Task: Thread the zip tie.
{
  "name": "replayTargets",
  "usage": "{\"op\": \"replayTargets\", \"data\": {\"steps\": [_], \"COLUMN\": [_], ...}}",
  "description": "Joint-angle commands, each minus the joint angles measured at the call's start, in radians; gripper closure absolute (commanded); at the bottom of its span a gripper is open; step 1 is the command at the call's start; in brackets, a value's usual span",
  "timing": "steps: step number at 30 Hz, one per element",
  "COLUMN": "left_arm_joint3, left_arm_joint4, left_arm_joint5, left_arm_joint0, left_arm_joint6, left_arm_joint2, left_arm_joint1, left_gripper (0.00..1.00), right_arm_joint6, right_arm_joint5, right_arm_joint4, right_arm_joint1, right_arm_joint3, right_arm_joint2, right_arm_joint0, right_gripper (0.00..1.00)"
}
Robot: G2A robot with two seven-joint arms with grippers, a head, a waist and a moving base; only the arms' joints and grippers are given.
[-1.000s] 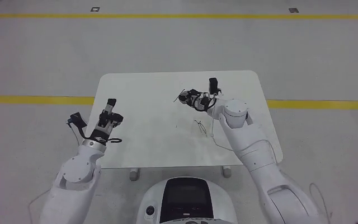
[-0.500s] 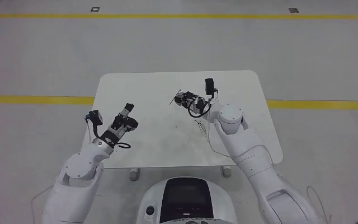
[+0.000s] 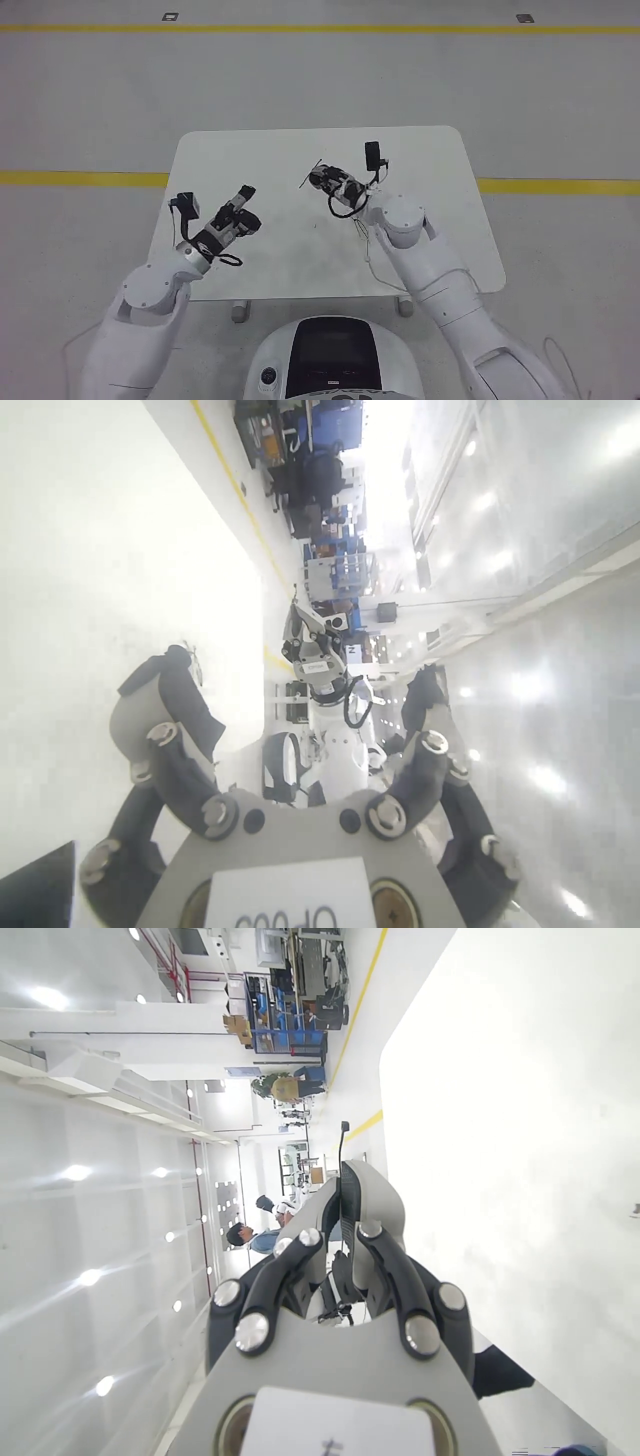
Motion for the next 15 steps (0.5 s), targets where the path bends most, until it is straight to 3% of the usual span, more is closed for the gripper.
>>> {"op": "replayTargets", "data": {"steps": [1, 3, 15], "left_arm_joint3": [0.008, 0.008, 0.008], "left_arm_joint4": [-0.042, -0.037, -0.037], "left_arm_joint5": [0.015, 0.015, 0.015], "left_arm_joint0": [-0.015, -0.030, -0.030], "left_arm_joint6": [-0.024, -0.028, -0.028], "left_arm_joint2": [0.019, 0.032, 0.032], "left_arm_joint1": [-0.002, -0.002, -0.002], "left_gripper": [0.00, 0.00, 0.00], "right_arm_joint6": [-0.029, -0.050, -0.060], "right_arm_joint5": [-0.013, -0.015, -0.016], "right_arm_joint4": [0.007, -0.006, -0.011], "right_arm_joint1": [-0.003, -0.004, -0.003], "right_arm_joint3": [-0.011, -0.016, -0.019], "right_arm_joint2": [-0.011, -0.019, -0.015], "right_arm_joint0": [-0.017, -0.028, -0.030], "right_gripper": [1.00, 1.00, 1.00]}}
